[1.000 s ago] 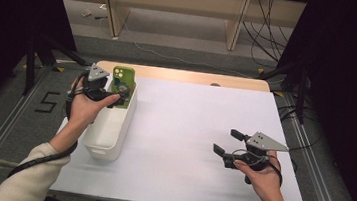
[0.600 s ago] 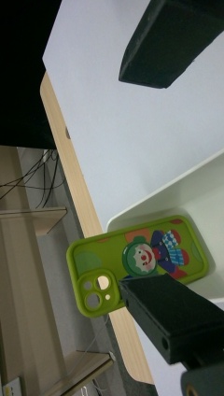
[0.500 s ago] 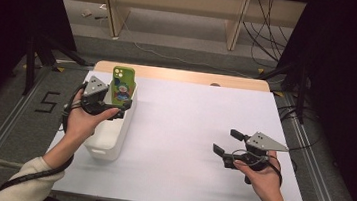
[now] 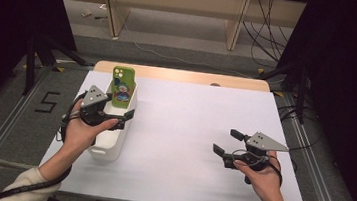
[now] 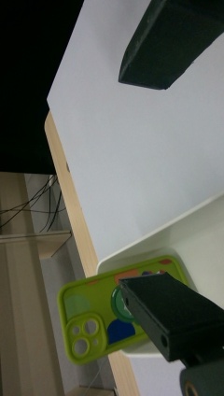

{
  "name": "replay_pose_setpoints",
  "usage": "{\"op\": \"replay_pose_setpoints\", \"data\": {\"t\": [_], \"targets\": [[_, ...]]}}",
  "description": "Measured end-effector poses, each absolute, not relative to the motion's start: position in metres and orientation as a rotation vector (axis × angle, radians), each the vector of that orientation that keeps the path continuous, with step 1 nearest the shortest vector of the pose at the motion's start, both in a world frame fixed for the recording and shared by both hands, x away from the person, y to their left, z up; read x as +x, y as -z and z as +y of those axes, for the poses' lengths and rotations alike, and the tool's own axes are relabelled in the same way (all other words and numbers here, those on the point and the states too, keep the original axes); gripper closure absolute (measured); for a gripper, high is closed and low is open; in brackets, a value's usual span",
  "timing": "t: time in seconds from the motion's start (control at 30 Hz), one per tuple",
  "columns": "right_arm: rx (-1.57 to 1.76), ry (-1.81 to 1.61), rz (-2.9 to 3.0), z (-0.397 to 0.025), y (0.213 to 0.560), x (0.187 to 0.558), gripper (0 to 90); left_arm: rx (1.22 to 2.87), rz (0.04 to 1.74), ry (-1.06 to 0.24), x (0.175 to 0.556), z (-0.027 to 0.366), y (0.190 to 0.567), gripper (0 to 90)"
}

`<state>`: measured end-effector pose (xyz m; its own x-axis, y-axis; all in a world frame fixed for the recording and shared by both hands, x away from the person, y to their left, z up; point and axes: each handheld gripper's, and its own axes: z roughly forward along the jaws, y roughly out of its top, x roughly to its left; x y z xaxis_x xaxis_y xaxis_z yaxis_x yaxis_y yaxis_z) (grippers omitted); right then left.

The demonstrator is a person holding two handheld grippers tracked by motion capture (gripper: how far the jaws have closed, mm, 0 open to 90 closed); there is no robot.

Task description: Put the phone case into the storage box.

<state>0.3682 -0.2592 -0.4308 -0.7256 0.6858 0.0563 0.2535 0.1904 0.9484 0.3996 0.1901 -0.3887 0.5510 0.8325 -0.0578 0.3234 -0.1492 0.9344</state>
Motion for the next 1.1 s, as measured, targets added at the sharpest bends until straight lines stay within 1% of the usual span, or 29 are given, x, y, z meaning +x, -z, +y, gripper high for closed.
{"op": "replay_pose_setpoints", "data": {"t": [0.3,0.57,1.1], "targets": [[0.880,-1.553,2.090,-0.259,0.430,0.368,14.7,1.738,0.919,-0.582,0.387,0.181,0.392,3.0],[0.880,-1.555,2.090,-0.259,0.430,0.368,14.7,1.749,0.877,-0.543,0.379,0.176,0.395,3.1],[0.878,-1.555,2.090,-0.259,0.430,0.368,14.7,1.775,0.817,-0.545,0.364,0.172,0.402,3.3]]}}
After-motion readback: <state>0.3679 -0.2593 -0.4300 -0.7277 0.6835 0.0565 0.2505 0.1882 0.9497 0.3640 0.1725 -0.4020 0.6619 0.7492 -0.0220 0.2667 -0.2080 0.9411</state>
